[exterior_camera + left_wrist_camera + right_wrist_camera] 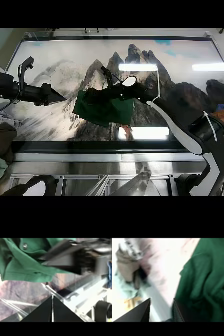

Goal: Fold the shirts.

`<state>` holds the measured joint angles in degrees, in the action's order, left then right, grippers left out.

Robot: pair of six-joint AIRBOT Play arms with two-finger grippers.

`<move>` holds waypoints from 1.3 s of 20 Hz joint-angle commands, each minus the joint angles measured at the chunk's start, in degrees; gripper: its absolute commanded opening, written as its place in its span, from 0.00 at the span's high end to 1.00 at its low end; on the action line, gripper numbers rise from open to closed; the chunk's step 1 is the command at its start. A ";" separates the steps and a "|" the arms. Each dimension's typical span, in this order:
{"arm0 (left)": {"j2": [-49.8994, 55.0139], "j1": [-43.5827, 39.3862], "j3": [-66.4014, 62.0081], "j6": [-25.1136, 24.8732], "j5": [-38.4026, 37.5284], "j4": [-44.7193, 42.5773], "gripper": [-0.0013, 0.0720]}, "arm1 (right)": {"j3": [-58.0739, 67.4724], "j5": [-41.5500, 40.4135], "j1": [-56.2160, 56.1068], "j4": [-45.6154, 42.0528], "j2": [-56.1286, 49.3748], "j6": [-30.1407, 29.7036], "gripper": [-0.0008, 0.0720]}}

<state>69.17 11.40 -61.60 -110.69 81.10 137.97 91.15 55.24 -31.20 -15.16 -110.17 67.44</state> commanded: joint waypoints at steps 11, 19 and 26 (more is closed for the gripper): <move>-1.73 0.52 2.78 -0.98 2.34 0.04 0.96 | -16.83 16.90 29.88 -32.09 22.62 17.05 0.37; -1.73 0.52 2.78 -0.92 3.26 0.11 0.96 | -40.41 0.70 28.37 -15.69 22.23 7.45 0.02; -1.73 0.52 2.78 -0.87 3.02 0.17 0.96 | -40.39 0.15 19.52 9.01 12.72 -7.34 0.09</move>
<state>67.48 11.88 -58.85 -111.59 84.18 138.08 51.29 55.27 -9.04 -18.35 -93.93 67.85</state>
